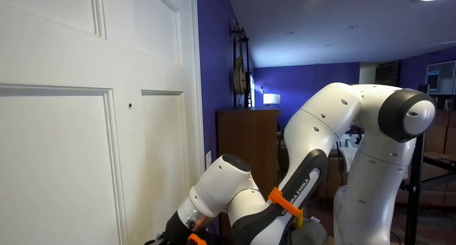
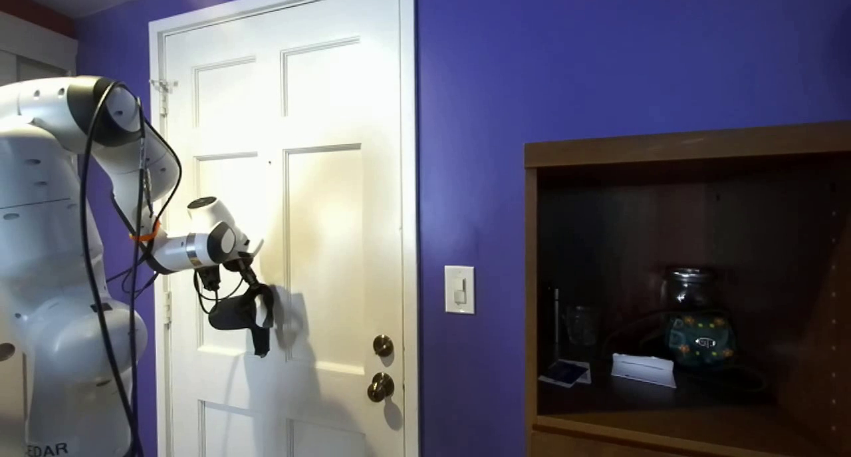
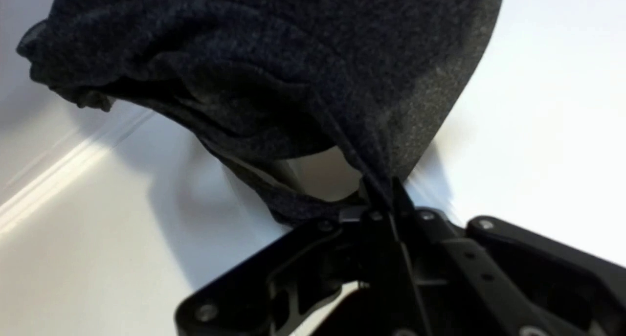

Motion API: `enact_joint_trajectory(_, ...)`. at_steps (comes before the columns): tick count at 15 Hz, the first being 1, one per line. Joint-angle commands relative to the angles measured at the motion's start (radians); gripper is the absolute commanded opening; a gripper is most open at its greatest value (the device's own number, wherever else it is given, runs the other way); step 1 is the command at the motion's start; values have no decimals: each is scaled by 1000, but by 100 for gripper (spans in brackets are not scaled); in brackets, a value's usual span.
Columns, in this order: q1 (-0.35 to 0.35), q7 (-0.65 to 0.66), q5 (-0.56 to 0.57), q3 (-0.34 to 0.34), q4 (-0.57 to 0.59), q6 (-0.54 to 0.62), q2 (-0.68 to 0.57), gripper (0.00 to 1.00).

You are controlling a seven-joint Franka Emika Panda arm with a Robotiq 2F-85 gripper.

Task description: Remove the half cap from the cabinet top and hang it on the door coat hanging hook

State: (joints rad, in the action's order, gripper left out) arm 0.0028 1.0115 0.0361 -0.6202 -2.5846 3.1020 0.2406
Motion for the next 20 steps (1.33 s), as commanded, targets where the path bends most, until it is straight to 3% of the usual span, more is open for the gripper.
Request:
enact_joint_trajectory(1, 10, -58, 18, 8, 34, 35, -68, 1)
enact_joint_trajectory(13, 28, -207, 0, 7, 82, 16, -176, 1)
enact_joint_trajectory(14, 25, -210, 0, 7, 82, 14, -175, 30)
enact_joint_trajectory(15, 24, -213, 1, 6, 84, 13, -176, 32)
enact_joint_trajectory(20, 24, -234, -5, 6, 97, 12, -185, 64)
